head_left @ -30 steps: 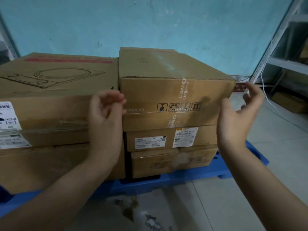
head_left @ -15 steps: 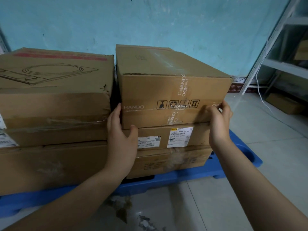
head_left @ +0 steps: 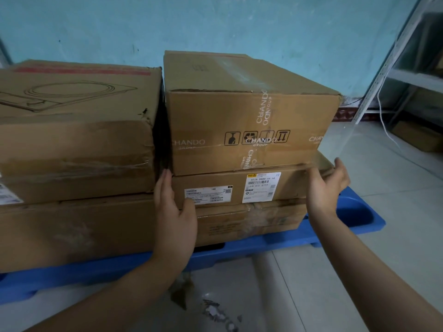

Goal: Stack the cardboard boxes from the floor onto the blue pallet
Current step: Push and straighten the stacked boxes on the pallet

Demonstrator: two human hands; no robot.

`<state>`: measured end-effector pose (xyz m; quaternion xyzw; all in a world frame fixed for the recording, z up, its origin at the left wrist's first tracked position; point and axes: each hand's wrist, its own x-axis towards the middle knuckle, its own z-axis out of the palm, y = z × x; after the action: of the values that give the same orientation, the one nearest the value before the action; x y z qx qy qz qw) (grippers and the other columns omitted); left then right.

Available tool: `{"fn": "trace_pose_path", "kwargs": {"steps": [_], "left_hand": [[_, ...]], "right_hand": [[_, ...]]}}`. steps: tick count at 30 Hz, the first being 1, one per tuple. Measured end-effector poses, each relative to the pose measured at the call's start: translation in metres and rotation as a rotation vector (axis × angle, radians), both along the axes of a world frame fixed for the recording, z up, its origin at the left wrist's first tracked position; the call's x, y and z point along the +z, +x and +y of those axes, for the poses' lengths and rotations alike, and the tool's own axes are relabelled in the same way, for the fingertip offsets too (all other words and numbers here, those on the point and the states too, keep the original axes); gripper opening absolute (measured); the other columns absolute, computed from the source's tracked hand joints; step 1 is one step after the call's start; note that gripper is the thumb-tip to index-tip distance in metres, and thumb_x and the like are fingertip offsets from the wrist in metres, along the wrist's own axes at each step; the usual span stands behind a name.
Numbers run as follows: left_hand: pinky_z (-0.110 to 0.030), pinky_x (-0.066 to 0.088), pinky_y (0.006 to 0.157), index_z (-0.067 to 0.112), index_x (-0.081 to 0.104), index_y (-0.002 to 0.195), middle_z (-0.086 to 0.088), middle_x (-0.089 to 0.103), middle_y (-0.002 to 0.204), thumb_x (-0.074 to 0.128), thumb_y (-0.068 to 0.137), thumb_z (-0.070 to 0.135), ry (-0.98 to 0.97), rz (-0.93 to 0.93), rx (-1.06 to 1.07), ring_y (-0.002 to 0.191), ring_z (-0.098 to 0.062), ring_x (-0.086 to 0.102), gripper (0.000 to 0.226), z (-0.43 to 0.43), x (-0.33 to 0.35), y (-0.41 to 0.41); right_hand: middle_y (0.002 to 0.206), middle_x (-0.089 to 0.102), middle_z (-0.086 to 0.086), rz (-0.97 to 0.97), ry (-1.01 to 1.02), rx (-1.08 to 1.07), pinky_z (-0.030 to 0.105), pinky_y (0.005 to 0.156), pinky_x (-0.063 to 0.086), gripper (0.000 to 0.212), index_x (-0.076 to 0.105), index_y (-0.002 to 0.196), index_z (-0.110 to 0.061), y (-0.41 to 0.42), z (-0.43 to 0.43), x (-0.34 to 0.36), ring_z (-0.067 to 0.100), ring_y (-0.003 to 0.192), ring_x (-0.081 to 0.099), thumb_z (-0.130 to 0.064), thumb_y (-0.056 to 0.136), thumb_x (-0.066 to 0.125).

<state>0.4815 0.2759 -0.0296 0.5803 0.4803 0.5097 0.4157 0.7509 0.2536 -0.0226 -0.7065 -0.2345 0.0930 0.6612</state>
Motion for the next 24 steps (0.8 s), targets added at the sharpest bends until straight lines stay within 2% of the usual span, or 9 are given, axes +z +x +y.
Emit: {"fn": "trace_pose_path", "kwargs": {"steps": [3,8,11,12,15,17,19,21,24], "left_hand": [[-0.005,0.02,0.1,0.034,0.02,0.154,0.022,0.017,0.157,0.045,0.101,0.018,0.017,0.043,0.01,0.134,0.007,0.024,0.06,0.001,0.0,-0.002],[0.003,0.02,0.091,0.031,0.013,0.155,0.022,0.012,0.158,0.046,0.1,0.015,0.005,0.059,-0.011,0.132,0.008,0.024,0.066,0.0,0.001,0.0],[-0.016,0.022,0.111,0.031,0.01,0.155,0.021,0.01,0.159,0.047,0.099,0.014,0.019,0.05,-0.02,0.141,-0.001,0.023,0.07,0.001,0.002,0.002],[-0.022,0.023,0.113,0.033,0.01,0.155,0.021,0.011,0.159,0.047,0.099,0.013,0.016,0.031,-0.011,0.143,-0.003,0.023,0.071,0.0,0.0,0.002],[-0.014,0.025,0.106,0.039,0.015,0.153,0.018,0.017,0.158,0.047,0.098,0.006,0.006,-0.059,0.006,0.138,0.003,0.029,0.072,-0.013,-0.016,0.001],[-0.003,0.027,0.096,0.04,0.02,0.151,0.018,0.026,0.154,0.046,0.097,0.002,-0.061,-0.068,-0.023,0.127,0.012,0.036,0.07,-0.025,-0.036,0.0],[0.004,0.026,0.089,0.034,0.023,0.151,0.013,0.028,0.153,0.045,0.097,0.0,-0.131,-0.008,-0.055,0.127,0.008,0.036,0.067,-0.034,-0.054,-0.001],[-0.002,0.023,0.097,0.027,0.021,0.153,0.007,0.024,0.156,0.044,0.098,0.001,-0.16,0.052,-0.063,0.137,-0.005,0.031,0.065,-0.034,-0.063,-0.002],[-0.007,0.024,0.101,0.03,0.016,0.154,0.01,0.016,0.159,0.046,0.099,0.004,-0.166,0.086,-0.085,0.137,-0.004,0.026,0.068,-0.033,-0.068,-0.003]], "right_hand": [[0.163,0.017,0.003,0.076,-0.008,-0.014,0.039,0.111,0.029,0.072,0.017,0.158,-0.025,0.005,0.004,-0.002,0.027,0.145,0.031,-0.032,0.095,0.052],[0.155,0.026,0.004,0.078,0.002,-0.012,0.035,0.104,0.032,0.066,0.025,0.153,-0.024,0.009,0.003,-0.006,0.027,0.138,0.037,-0.031,0.094,0.054],[0.157,0.024,0.002,0.08,0.012,0.028,0.034,0.105,0.031,0.067,0.022,0.154,-0.026,0.01,0.002,-0.008,0.024,0.139,0.034,-0.032,0.094,0.053],[0.159,0.023,0.0,0.077,0.014,0.042,0.034,0.107,0.03,0.069,0.02,0.155,-0.027,0.011,0.001,-0.01,0.022,0.141,0.032,-0.032,0.095,0.052],[0.161,0.027,0.001,0.094,0.023,0.062,0.042,0.119,0.028,0.07,0.016,0.157,-0.025,0.012,-0.008,-0.023,0.02,0.145,0.032,-0.029,0.096,0.05],[0.151,0.04,0.004,0.131,-0.008,0.056,0.045,0.115,0.034,0.059,0.027,0.152,-0.02,0.011,-0.014,-0.039,0.024,0.139,0.041,-0.025,0.096,0.047],[0.139,0.046,0.003,0.16,-0.064,0.06,0.04,0.106,0.037,0.044,0.037,0.14,-0.02,0.007,-0.019,-0.056,0.024,0.13,0.046,-0.025,0.098,0.048],[0.135,0.046,0.0,0.17,-0.103,0.098,0.036,0.102,0.035,0.042,0.04,0.139,-0.022,0.001,-0.02,-0.069,0.019,0.123,0.045,-0.03,0.099,0.05],[0.129,0.05,-0.004,0.178,-0.129,0.155,0.034,0.101,0.035,0.048,0.04,0.144,-0.022,-0.003,-0.02,-0.079,0.016,0.12,0.046,-0.031,0.099,0.053]]}}
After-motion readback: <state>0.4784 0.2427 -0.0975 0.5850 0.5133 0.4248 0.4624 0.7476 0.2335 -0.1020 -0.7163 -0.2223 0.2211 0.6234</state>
